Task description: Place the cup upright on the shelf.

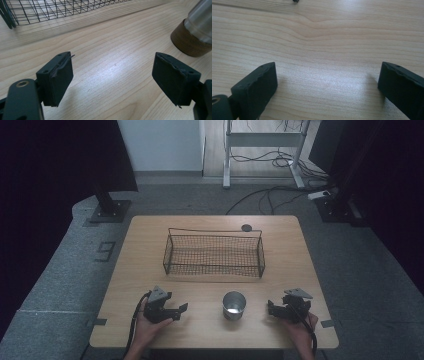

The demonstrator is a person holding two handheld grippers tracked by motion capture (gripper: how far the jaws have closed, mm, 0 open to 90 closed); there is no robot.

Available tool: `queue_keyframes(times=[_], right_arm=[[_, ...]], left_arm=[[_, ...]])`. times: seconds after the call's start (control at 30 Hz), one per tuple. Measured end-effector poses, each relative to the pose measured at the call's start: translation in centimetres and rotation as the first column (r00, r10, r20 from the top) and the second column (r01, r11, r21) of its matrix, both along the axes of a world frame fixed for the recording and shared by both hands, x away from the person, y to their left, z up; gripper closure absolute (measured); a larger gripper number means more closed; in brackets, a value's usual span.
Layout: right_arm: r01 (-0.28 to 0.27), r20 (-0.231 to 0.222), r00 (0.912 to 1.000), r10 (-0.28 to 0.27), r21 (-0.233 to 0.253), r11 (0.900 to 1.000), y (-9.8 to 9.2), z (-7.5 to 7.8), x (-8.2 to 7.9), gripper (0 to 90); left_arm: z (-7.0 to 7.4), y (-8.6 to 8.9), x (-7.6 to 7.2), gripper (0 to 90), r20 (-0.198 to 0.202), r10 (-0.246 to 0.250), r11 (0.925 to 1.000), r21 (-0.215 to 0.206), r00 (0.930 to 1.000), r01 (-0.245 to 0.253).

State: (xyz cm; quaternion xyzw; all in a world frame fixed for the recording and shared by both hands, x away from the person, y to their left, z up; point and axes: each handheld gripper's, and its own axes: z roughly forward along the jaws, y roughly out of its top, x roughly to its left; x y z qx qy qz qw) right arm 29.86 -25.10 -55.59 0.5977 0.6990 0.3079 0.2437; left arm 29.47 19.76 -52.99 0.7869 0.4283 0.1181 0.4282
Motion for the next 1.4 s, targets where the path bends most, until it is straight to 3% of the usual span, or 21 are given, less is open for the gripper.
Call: queue_keyframes(times=[0.23,0.67,0.9,1.03,1.13,1.3,1.4], right_arm=[[-0.008,-0.001,1.0000,0.008,-0.016,1.000,-0.1,0.0,-0.2,2.2],[0.007,0.003,1.0000,-0.007,-0.014,1.000,-0.1,0.0,-0.4,3.5],[0.014,0.005,0.9999,-0.013,-0.015,1.000,-0.1,0.0,-0.6,4.2],[0.013,0.005,0.9999,-0.013,-0.014,1.000,-0.1,0.0,-0.6,4.4],[0.013,0.009,0.9999,-0.013,-0.013,1.000,-0.1,0.0,-0.8,6.2],[0.007,0.011,0.9999,-0.006,-0.013,1.000,-0.2,0.0,-0.9,6.4],[-0.004,0.011,0.9999,0.004,-0.013,1.000,-0.2,0.0,-1.0,6.4]], left_arm=[[-0.1,-0.2,-0.2,17.2,0.000,-0.007,1.0000,0.006,1.0000,0.007],[0.5,0.5,-0.3,18.0,0.005,0.001,0.9998,-0.021,1.0000,-0.001],[1.0,-0.1,-0.4,18.2,0.013,-0.004,0.9999,-0.013,0.9999,0.004],[1.5,-0.4,-0.5,17.9,0.016,-0.019,0.9994,-0.028,0.9997,0.020],[2.4,-0.3,-0.9,17.2,0.043,-0.029,0.9994,-0.019,0.9987,0.030],[3.2,0.1,-1.1,16.8,0.046,-0.023,0.9978,-0.060,0.9987,0.026],[3.5,-0.5,-1.2,16.5,0.052,-0.023,0.9984,-0.050,0.9984,0.026]])
